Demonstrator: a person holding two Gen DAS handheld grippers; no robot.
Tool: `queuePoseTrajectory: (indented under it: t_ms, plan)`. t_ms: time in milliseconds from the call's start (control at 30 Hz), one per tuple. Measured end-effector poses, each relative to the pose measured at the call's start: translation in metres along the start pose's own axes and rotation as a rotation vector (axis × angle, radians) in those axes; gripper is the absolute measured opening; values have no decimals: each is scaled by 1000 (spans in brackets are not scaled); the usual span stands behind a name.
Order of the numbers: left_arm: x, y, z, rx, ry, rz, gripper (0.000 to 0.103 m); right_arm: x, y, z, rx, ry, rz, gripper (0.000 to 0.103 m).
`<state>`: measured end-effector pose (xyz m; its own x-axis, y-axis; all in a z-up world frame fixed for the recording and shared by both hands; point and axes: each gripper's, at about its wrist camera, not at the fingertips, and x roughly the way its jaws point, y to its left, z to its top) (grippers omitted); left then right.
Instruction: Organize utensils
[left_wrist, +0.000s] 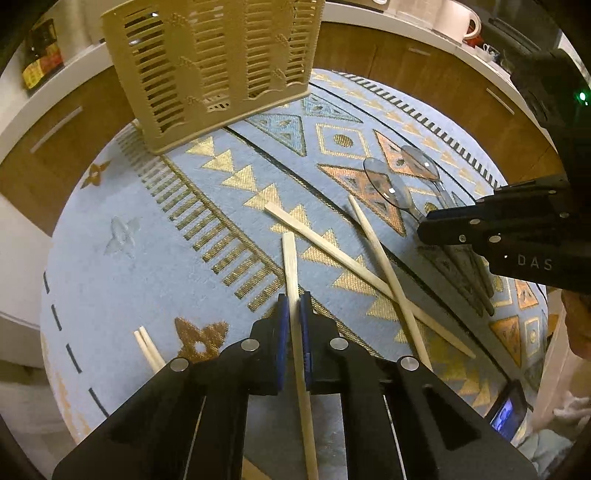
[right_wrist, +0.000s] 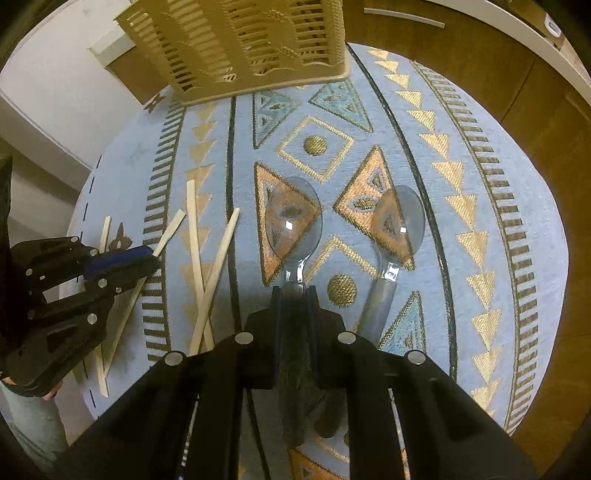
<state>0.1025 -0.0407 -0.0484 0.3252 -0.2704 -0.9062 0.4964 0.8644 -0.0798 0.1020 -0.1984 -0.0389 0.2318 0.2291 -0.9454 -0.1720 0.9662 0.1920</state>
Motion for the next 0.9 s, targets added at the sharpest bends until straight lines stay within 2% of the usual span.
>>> queuePoseTrajectory:
  t_ms: [167, 267, 433, 500, 567, 633, 733, 833, 900]
  plan:
    - [6, -4, 11, 46, 97, -18, 21, -1, -7, 9, 15, 77, 18, 11]
    - [10, -6, 19, 66, 168, -31, 27, 3, -1, 17, -11, 106, -2, 15]
    - [19, -16, 30, 128, 245, 2, 27, 8, 10, 24, -61, 136, -40, 18]
    - [21, -23, 31, 168, 257, 55, 20, 9, 12, 24, -67, 141, -49, 18]
    - [22, -27, 31, 181, 259, 81, 14, 10, 17, 24, -91, 142, -66, 17]
    - [21, -27, 31, 165, 249, 105, 5, 11, 21, 22, -106, 132, -91, 11]
    - [18, -21, 29, 108, 218, 73, 4, 12, 23, 21, -99, 116, -71, 10]
    - [11, -14, 27, 36, 152, 27, 4, 5, 16, 18, -86, 83, -61, 10]
    - [0, -8, 27, -16, 81, -15, 4, -2, 12, 17, -75, 55, -42, 10]
